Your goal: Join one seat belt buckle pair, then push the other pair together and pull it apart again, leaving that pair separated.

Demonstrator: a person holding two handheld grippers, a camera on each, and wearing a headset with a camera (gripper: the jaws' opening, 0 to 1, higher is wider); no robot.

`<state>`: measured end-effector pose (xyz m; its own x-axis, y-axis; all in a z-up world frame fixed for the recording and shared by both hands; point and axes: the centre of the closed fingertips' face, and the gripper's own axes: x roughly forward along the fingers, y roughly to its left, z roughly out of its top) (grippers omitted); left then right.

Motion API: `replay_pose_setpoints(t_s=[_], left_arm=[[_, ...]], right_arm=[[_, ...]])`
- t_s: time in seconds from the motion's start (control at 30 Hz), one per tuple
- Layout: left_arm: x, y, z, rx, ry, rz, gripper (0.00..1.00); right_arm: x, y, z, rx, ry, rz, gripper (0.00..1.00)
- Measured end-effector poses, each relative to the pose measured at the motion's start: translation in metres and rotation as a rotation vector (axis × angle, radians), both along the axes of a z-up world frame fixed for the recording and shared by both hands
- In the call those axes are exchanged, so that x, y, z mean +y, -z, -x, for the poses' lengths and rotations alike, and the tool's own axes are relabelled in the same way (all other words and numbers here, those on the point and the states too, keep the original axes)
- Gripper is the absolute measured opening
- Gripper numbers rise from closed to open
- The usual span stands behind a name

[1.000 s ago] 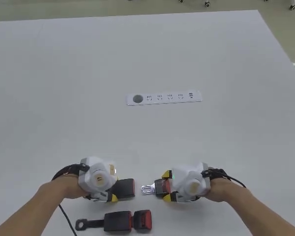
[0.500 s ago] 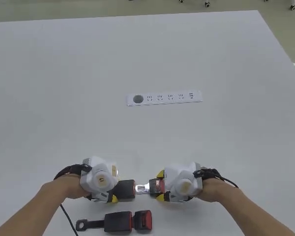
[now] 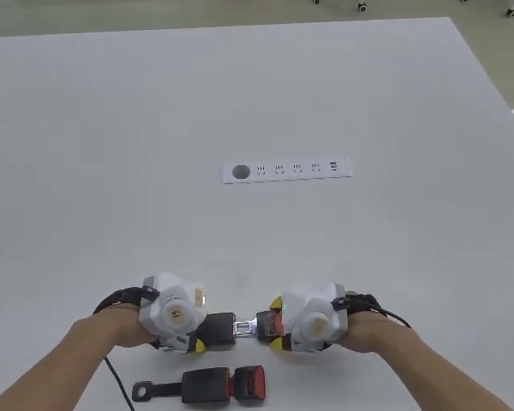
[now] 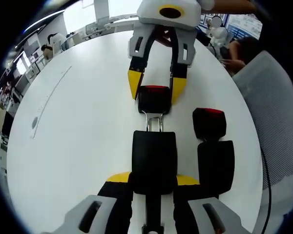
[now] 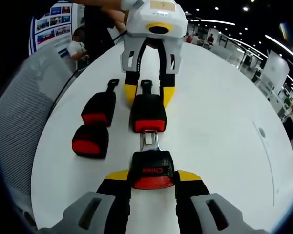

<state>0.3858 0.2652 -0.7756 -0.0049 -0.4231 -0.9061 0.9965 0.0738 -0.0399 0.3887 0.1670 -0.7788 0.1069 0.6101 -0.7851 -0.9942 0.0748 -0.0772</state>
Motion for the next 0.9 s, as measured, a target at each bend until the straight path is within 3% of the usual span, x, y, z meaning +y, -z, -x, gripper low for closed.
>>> replay_pose_setpoints(t_s=[0.73,0.8,0.9], left_arm=[[-0.0011,0.0001,0.0006,0.0,0.004,-0.006,0.32],[-0.0019,-0.0015,0.001,0.001,0.001,-0.005,0.32],[-0.0028,-0.0014,0.0014,0.001,-0.001,-0.003,0.32]], right_arm=[[0.0,-0.0011,0.0001,-0.004,-0.002,-0.001,0.32],[0.0054,-0.0043,0.0023,0.023,0.012,-0.034,0.32],[0.0092,-0.005,0.0028,0.006,0.003,-0.031,0.32]])
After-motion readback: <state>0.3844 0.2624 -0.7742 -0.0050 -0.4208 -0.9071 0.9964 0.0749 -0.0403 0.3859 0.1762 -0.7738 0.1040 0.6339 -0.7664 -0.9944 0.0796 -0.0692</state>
